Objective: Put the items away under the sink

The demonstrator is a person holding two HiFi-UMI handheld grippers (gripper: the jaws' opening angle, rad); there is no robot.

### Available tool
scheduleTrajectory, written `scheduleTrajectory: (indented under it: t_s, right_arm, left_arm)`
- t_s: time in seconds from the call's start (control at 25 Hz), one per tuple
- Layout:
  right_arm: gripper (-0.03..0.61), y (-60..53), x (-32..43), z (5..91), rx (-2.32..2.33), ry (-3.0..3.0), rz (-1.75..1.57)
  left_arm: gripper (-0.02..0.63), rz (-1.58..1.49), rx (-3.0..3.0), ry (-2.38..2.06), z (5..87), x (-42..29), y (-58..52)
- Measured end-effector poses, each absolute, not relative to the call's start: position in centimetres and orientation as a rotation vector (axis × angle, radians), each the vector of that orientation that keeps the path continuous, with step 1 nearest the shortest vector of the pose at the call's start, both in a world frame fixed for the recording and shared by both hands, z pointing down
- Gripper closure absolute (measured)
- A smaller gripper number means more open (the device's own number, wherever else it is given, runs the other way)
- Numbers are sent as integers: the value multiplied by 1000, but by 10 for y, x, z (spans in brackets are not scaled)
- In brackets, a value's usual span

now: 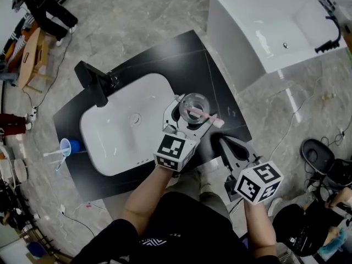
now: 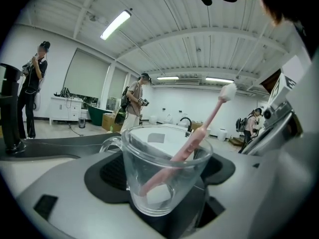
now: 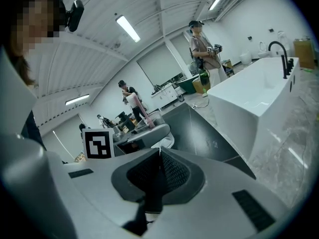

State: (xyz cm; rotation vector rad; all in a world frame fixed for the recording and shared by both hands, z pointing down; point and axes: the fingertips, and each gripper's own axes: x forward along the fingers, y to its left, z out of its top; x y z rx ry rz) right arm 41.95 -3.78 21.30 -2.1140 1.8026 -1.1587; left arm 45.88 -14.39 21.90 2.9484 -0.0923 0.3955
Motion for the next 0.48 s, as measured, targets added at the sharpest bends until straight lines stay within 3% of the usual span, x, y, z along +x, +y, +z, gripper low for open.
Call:
scheduleTrajectory:
  t_s: [0.48]
  right_arm:
    - [543, 16, 370, 193, -2104, 1896, -1084]
  left_arm:
    - [202, 373, 2959, -129, 191, 397, -87]
